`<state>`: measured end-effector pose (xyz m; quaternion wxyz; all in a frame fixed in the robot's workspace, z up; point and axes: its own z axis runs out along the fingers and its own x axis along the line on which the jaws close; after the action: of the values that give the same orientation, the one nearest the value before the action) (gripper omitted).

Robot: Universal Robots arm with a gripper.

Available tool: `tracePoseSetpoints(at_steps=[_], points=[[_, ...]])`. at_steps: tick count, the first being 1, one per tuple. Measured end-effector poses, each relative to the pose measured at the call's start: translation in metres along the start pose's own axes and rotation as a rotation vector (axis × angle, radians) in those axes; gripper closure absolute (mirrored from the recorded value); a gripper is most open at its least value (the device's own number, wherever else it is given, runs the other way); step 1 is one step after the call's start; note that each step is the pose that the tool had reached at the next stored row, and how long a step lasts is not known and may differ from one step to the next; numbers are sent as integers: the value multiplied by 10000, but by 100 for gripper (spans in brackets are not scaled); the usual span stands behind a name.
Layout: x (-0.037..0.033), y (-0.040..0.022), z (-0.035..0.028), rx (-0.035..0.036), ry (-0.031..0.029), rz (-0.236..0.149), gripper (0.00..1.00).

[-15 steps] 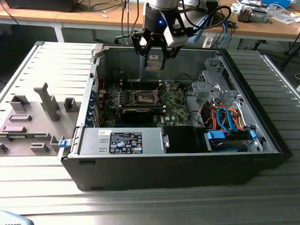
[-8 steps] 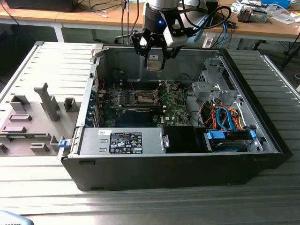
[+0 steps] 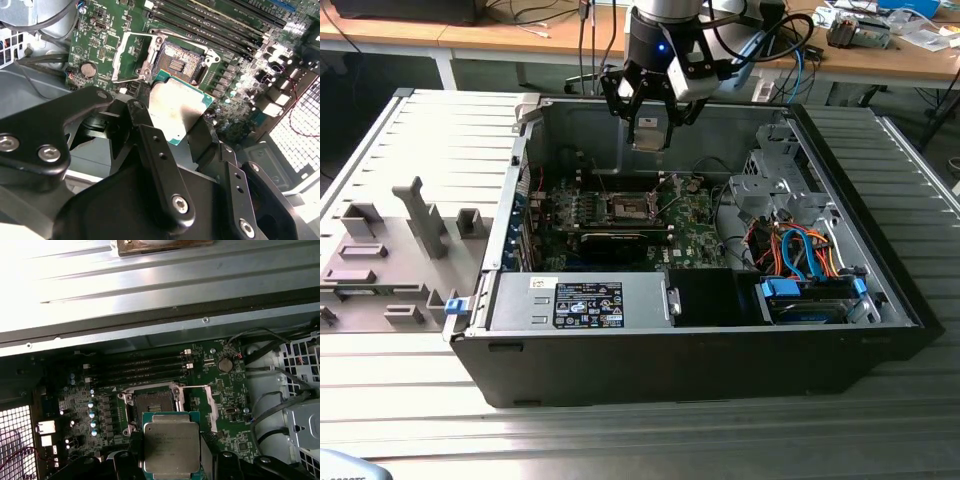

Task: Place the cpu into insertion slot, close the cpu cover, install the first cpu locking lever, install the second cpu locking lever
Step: 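Place the cpu into insertion slot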

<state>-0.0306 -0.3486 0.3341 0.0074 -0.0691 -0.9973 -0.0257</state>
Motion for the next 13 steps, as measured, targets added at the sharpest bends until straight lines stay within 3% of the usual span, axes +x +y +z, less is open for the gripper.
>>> tracePoseSetpoints(at_steps=[13], points=[[0, 0, 4, -5, -13, 261, 45]])
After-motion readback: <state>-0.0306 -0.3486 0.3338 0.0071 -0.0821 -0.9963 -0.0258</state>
